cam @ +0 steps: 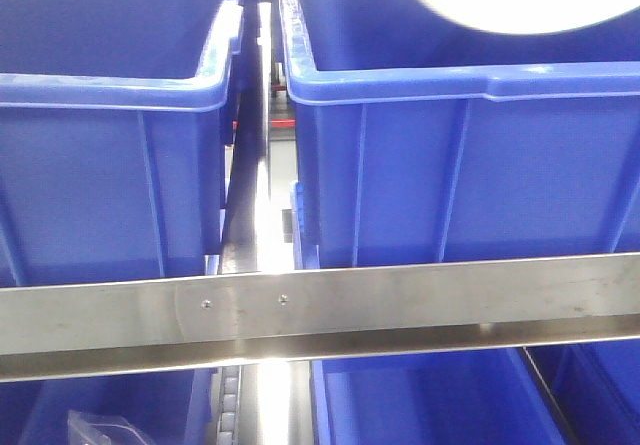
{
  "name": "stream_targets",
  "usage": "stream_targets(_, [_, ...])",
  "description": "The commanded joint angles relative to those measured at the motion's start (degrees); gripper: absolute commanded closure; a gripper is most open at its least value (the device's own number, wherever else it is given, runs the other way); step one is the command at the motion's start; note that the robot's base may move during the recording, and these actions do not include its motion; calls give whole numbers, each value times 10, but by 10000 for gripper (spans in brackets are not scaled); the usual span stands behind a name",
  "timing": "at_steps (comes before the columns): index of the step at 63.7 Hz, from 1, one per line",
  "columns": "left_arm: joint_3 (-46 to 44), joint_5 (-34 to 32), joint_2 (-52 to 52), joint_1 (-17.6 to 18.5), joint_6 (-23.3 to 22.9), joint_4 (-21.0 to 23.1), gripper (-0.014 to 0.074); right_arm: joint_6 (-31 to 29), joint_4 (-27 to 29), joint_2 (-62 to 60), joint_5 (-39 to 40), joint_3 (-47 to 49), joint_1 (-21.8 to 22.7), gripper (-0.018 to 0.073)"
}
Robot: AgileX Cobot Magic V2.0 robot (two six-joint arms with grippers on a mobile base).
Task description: Place green plate on second shelf with right arm
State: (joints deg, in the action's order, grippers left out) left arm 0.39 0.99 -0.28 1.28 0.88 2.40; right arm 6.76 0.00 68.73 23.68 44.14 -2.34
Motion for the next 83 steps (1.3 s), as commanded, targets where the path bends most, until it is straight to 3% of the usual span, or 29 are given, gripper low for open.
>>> stream_targets(1, [24,-47,-10,4,-1,3,466,45,18,20,60,55,3,470])
stream_targets(7, [24,-47,-10,4,-1,3,466,59,16,51,57,89,3,347])
stream_targets(12, [24,-47,-10,4,-1,3,466,76,16,75,41,117,3,187])
stream_targets(17, [24,-47,-10,4,-1,3,466,80,16,96,24,141,1,111])
stream_targets(34, [24,-47,-10,4,-1,3,466,80,-30,76,13,148,-6,112])
stream_targets(41, [24,-47,-10,4,-1,3,466,80,-58,26,-50,148,-6,112])
stream_targets(54, [24,-47,-10,4,-1,3,466,80,-62,-83,-181,148,-6,112])
stream_targets(83, [24,-47,-10,4,-1,3,466,80,-62,-134,-183,148,-6,112])
